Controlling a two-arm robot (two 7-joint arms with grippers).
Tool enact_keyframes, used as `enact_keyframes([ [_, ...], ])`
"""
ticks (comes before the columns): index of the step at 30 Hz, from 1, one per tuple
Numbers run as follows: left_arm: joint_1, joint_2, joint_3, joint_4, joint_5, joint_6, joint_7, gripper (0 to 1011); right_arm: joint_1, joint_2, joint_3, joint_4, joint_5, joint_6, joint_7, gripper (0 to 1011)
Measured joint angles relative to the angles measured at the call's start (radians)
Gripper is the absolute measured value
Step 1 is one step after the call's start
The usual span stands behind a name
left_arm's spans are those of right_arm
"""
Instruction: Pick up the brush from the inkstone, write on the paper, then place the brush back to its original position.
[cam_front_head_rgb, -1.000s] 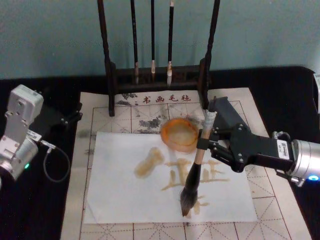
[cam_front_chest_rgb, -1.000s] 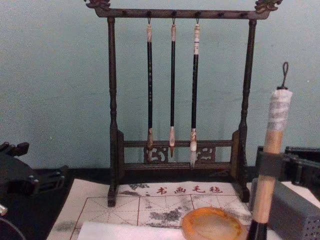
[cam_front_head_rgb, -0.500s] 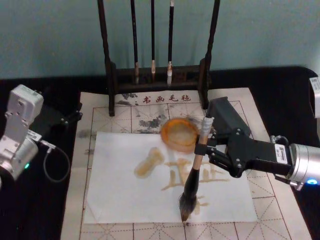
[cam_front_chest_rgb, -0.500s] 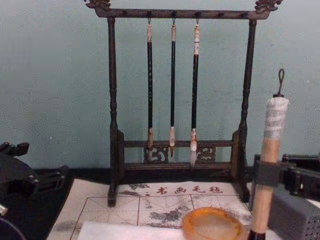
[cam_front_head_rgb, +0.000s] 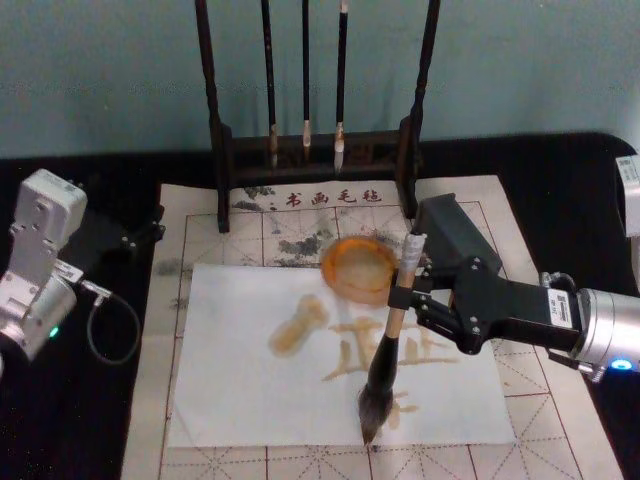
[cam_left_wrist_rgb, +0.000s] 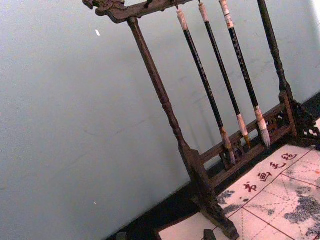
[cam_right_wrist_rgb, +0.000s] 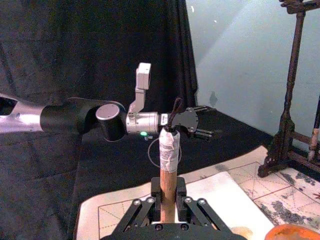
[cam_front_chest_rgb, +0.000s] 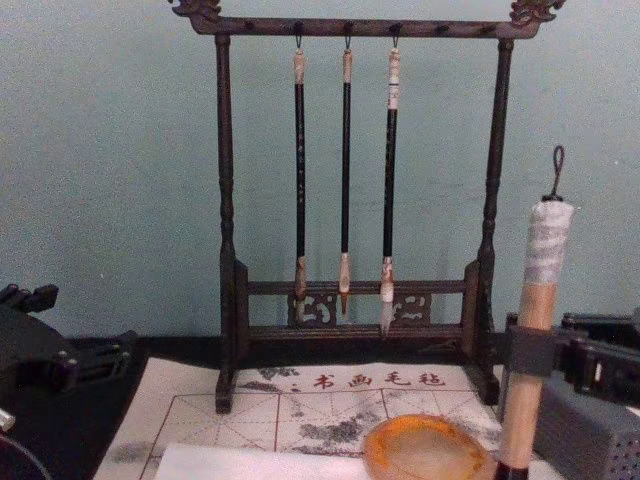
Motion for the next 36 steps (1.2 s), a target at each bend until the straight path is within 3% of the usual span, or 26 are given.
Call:
enact_keyframes([
  [36, 0.0, 0.0, 0.0, 0.0, 0.0, 0.0, 0.0, 1001, -0.035, 0.014, 0.028, -0.008, 0.0, -0.014, -0.018, 198],
])
